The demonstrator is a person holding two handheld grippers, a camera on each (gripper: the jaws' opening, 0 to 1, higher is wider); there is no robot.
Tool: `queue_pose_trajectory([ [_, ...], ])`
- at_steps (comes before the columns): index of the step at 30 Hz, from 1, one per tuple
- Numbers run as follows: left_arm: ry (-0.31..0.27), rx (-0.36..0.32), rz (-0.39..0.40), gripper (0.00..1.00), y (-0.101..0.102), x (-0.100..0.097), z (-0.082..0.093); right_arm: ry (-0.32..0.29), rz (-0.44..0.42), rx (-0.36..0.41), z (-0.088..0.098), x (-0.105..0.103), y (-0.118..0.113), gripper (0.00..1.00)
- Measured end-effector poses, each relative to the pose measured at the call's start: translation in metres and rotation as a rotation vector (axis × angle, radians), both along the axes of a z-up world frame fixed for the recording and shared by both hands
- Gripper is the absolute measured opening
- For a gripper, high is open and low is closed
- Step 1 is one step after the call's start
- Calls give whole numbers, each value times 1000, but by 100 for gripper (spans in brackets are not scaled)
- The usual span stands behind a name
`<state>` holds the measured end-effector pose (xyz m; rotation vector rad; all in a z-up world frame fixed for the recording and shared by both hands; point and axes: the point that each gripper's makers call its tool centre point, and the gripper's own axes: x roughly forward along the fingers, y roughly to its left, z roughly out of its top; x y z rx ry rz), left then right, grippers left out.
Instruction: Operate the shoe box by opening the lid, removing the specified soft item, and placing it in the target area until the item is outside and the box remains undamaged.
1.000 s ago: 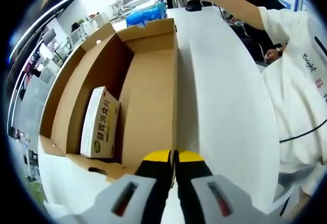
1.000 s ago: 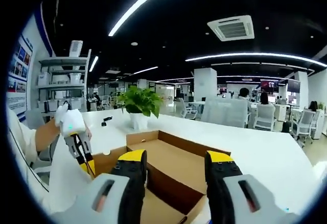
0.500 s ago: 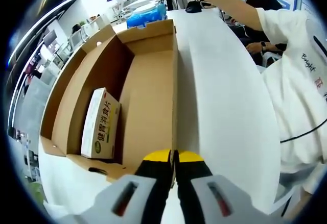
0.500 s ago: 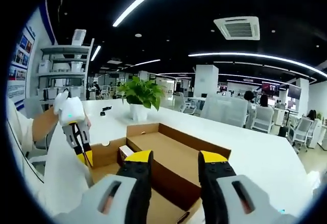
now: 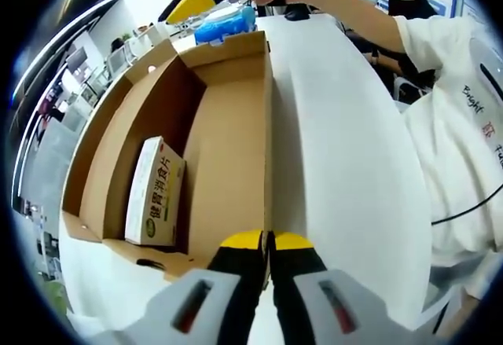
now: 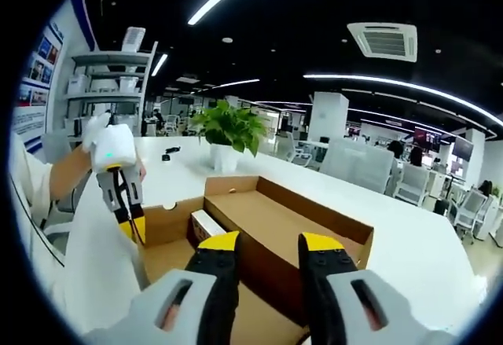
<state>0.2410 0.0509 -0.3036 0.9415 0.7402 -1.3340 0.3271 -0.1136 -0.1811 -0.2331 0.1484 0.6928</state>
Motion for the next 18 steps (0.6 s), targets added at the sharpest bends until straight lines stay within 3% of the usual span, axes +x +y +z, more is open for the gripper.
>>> queue_pose_trajectory([
  [6, -4, -2, -1, 2, 0, 0, 0, 5, 32, -2, -9, 4, 11, 27],
  [10, 0, 0, 1, 2, 1, 0, 0, 28, 60, 30, -12, 3, 21, 31],
  [18, -1, -5, -4, 2, 1, 0, 0, 18, 64, -6, -18, 7, 27, 30],
])
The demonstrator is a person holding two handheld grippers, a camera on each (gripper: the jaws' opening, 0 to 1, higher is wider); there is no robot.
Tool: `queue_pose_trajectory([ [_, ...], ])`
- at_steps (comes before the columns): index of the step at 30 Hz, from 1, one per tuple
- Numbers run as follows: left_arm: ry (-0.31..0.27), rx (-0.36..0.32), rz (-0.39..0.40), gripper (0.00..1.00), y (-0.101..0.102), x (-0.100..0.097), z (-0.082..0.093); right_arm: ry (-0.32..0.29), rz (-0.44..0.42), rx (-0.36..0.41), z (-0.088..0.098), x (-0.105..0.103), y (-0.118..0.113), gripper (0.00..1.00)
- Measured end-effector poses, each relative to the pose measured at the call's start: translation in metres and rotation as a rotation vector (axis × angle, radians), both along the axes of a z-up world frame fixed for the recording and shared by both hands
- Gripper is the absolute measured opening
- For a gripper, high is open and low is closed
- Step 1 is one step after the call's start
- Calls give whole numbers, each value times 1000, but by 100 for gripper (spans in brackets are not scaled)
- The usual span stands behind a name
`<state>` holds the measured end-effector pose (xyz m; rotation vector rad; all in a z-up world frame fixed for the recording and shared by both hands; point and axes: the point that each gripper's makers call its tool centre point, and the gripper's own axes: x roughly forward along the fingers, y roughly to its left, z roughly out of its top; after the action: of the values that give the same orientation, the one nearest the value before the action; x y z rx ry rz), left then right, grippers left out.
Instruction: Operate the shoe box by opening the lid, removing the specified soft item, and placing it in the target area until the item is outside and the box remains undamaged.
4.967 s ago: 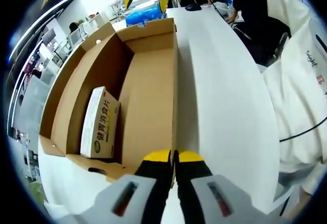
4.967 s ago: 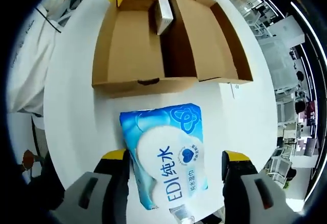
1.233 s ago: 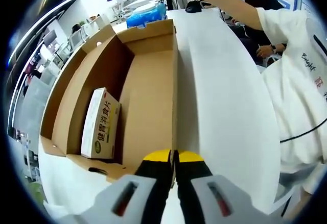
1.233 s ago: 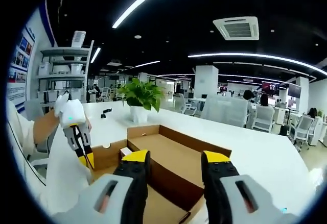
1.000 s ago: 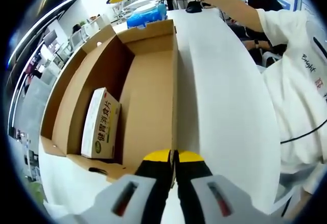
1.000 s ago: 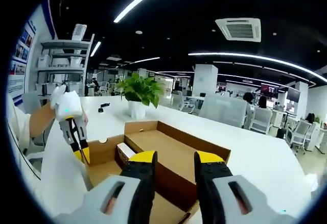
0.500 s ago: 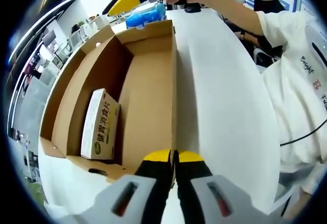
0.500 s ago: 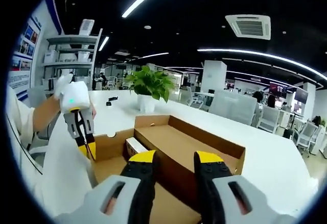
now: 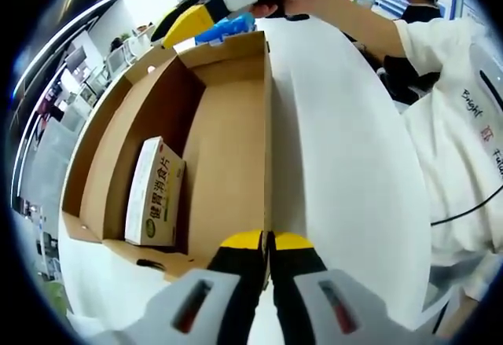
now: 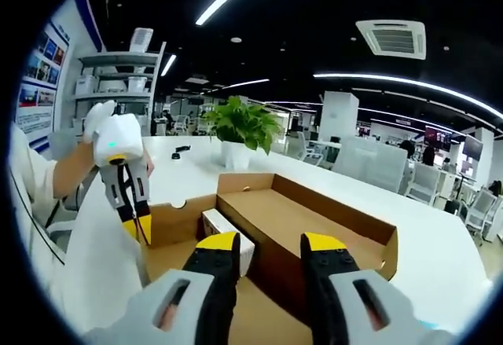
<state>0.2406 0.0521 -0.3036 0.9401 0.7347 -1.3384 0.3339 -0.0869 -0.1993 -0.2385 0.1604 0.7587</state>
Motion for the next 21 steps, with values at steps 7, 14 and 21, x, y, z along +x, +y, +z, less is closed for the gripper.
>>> queue_pose_trajectory([
  [7, 10, 0, 7, 2, 0, 1, 0, 22, 97, -21, 0, -9, 22, 33],
  [14, 20, 9, -2, 1, 0, 1, 0, 44, 160, -161, -9, -10, 45, 31],
  [21, 18, 25, -1, 0, -1, 0, -1, 73, 206, -207, -16, -6, 63, 26],
])
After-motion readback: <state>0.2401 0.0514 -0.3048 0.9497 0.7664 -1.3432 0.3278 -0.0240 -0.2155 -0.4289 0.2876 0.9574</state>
